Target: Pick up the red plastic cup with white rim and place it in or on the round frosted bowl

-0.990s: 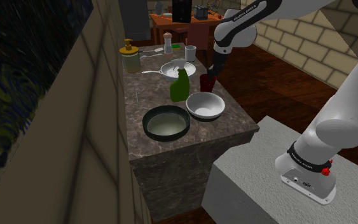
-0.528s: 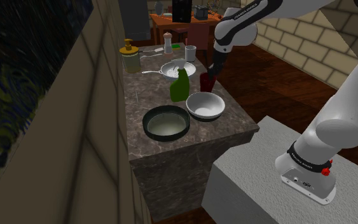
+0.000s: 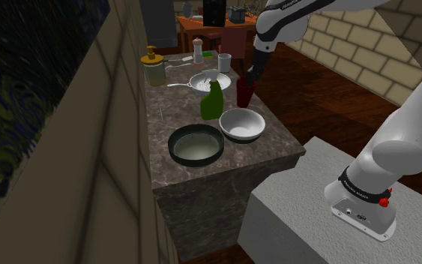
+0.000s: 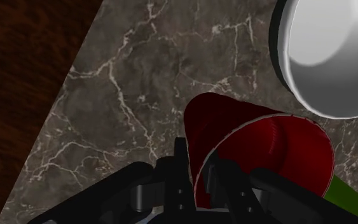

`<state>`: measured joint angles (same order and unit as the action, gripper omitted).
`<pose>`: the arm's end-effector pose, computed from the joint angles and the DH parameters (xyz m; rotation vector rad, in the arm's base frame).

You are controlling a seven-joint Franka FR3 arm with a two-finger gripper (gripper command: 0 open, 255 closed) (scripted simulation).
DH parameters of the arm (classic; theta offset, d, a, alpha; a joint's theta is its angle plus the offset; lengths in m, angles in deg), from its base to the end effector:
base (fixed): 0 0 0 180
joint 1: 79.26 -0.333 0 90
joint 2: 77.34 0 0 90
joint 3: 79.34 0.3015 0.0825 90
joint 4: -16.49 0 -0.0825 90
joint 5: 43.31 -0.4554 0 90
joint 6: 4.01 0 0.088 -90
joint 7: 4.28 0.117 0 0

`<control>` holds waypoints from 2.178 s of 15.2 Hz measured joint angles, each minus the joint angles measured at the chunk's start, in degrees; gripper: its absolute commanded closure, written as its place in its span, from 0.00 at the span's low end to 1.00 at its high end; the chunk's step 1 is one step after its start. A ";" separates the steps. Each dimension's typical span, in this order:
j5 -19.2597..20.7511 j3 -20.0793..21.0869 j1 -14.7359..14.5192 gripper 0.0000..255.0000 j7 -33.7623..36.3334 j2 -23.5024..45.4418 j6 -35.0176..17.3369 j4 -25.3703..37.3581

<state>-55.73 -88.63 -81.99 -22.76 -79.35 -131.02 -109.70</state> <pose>0.5863 -0.0586 0.3377 -2.9694 -0.1209 -0.1291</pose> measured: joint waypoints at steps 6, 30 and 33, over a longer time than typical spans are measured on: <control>1.04 -0.02 0.10 1.00 1.25 -1.96 4.46 2.63; 3.05 4.86 -3.09 1.00 12.20 -9.50 16.26 8.51; 2.98 7.53 -4.79 1.00 16.55 -10.85 16.36 7.95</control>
<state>-52.75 -81.10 -86.78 -6.20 -90.20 -114.66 -101.75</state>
